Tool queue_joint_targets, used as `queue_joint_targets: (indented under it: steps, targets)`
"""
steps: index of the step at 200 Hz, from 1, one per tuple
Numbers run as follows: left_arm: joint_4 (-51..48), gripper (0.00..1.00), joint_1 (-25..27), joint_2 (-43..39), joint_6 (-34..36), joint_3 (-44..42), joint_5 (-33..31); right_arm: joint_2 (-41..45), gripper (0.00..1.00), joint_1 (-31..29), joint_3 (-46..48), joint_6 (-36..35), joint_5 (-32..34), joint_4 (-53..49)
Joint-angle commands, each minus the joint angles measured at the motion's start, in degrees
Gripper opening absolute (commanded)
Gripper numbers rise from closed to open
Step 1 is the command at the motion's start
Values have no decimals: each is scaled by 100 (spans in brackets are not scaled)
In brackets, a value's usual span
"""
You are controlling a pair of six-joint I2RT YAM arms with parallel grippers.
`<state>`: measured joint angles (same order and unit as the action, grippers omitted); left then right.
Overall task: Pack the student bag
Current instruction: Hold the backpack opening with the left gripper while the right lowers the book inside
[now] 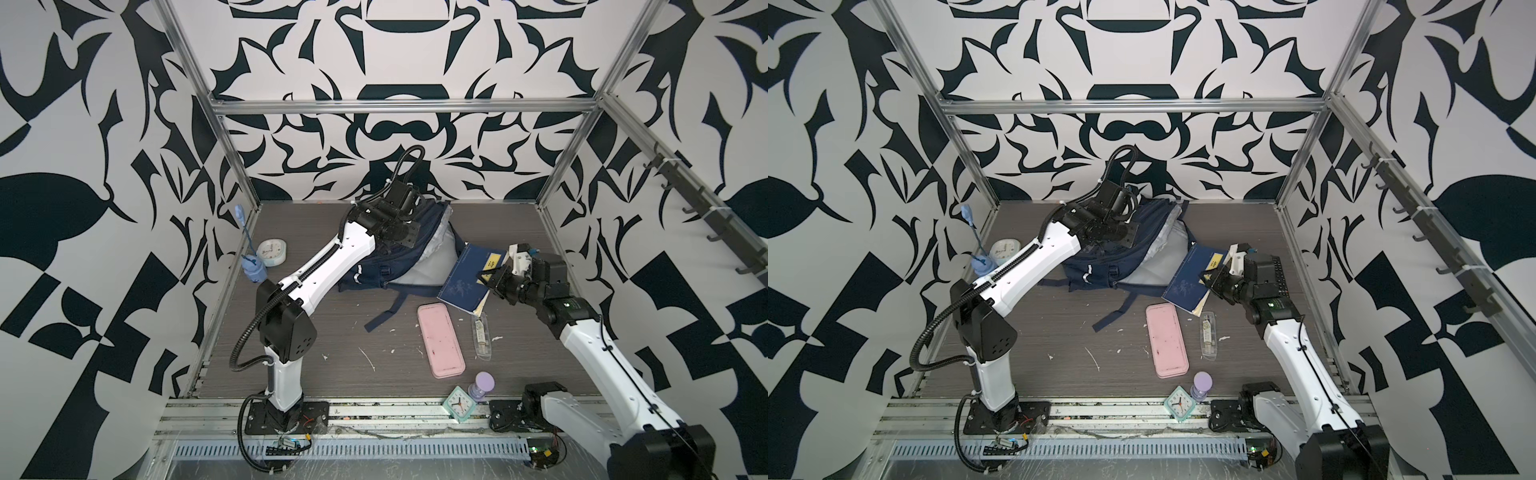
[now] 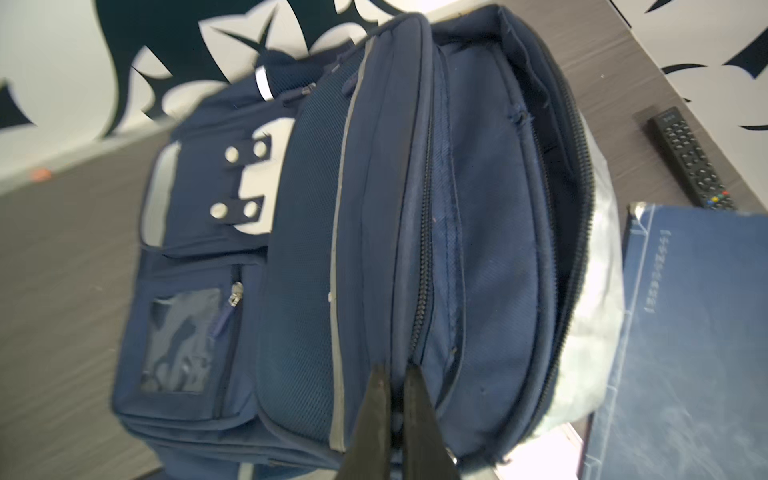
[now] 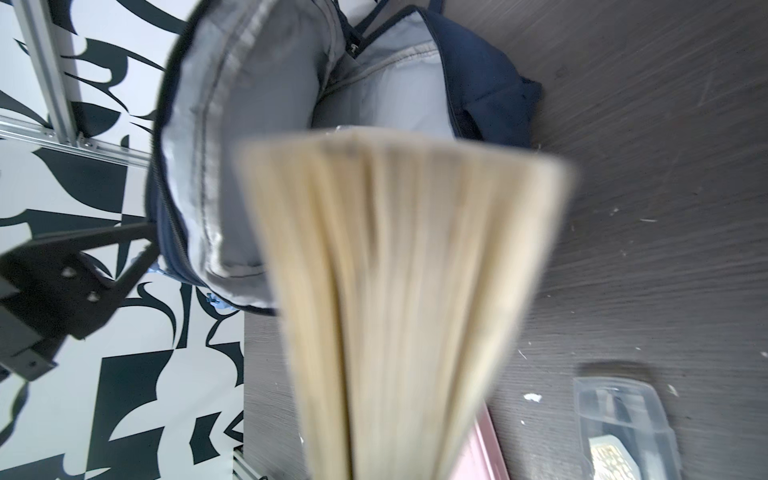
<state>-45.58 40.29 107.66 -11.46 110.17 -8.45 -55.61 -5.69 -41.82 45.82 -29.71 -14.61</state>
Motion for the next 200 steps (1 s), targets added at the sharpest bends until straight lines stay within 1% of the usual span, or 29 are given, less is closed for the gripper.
queue_joint_targets:
  steps: [1, 22, 42, 68, 89, 105, 127, 143, 170, 200]
  targets:
    - [413, 0, -166, -497, -329, -205, 404, -64, 0, 14, -28, 244, -282, 769]
    - [483, 0, -239, -651, -411, -430, 588, -286, 0, 15, 78, 478, -382, 1203]
    - [628, 0, -276, -786, -474, -649, 826, -648, 0, 15, 187, 787, -512, 1875]
    - [671, 0, -285, -867, -498, -760, 925, -1141, 0, -13, 200, 1177, -629, 2666]
    - [749, 0, -335, -951, -553, -923, 1056, -1418, 0, -60, 129, 1231, -550, 2884]
    - [885, 0, -408, -1027, -606, -1066, 1286, -1672, 0, -138, 14, 1225, -490, 2904]
    - [1181, 0, -486, -1190, -639, -1292, 1622, -2080, 0, -392, -195, 1180, -379, 2894]
    - [1299, 0, -522, -1278, -658, -1396, 1745, -2406, 0, -627, -355, 1131, -249, 2925]
    - [1333, 0, -614, -1352, -664, -1469, 1891, -3010, 0, -953, -638, 1272, -202, 3341]
    - [1429, 0, -782, -1431, -749, -1615, 2246, -3597, 0, -1209, -1015, 1451, -201, 3785]
